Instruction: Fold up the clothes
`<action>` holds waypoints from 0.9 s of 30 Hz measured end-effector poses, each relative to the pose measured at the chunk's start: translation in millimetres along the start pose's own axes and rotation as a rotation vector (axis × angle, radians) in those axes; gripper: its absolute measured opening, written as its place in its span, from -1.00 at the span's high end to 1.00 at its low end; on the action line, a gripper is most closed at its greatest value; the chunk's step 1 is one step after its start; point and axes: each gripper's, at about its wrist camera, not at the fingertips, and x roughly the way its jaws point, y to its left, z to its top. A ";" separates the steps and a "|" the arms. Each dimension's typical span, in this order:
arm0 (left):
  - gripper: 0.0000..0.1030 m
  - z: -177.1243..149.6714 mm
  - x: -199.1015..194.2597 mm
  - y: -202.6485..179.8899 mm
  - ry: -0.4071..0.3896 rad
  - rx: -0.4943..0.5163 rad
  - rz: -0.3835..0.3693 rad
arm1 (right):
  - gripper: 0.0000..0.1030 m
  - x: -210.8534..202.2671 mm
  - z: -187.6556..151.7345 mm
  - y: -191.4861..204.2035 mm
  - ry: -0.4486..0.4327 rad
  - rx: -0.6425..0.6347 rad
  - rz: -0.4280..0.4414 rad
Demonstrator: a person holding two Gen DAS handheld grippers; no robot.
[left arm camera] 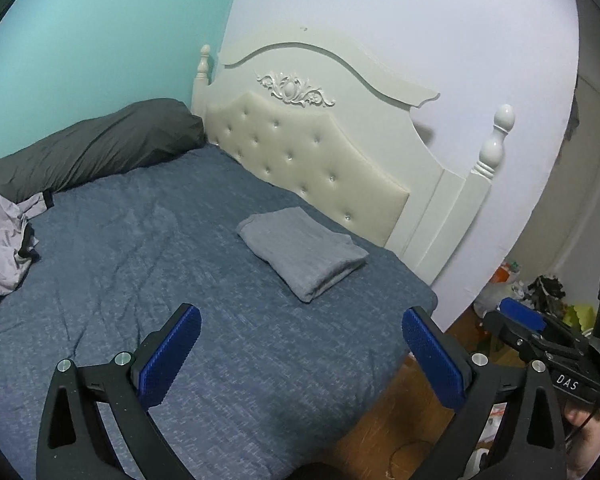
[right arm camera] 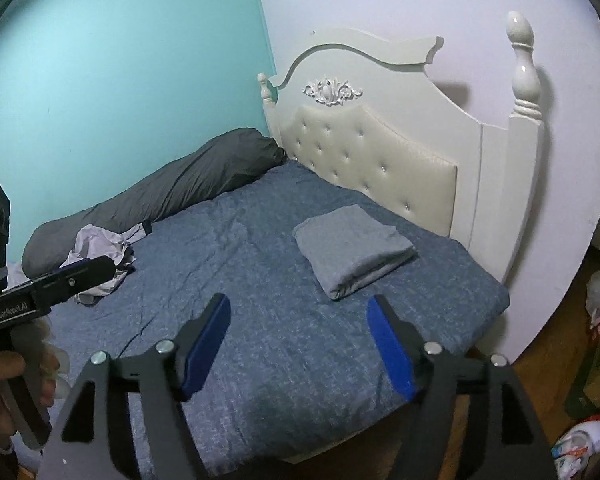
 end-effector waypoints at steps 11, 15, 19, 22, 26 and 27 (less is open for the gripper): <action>-0.99 -11.2 -11.2 0.6 -0.005 0.013 0.033 | -0.65 -5.0 -18.3 -0.5 0.008 -0.001 -0.038; -0.99 -13.1 -16.6 2.0 -0.011 0.008 0.043 | -0.67 -12.0 -23.3 -0.2 -0.006 -0.002 -0.052; -0.99 -16.2 -20.6 0.3 -0.012 0.022 0.048 | -0.69 -19.6 -27.7 2.2 -0.018 0.003 -0.049; -0.99 -19.2 -22.6 -1.9 -0.010 0.035 0.052 | -0.70 -25.3 -31.1 4.2 -0.027 0.007 -0.047; -0.99 -24.3 -25.7 -3.6 -0.006 0.038 0.053 | -0.70 -32.7 -33.6 9.4 -0.038 0.003 -0.043; -0.99 -25.3 -26.3 -3.9 -0.005 0.040 0.054 | -0.70 -34.7 -34.1 10.4 -0.040 0.002 -0.043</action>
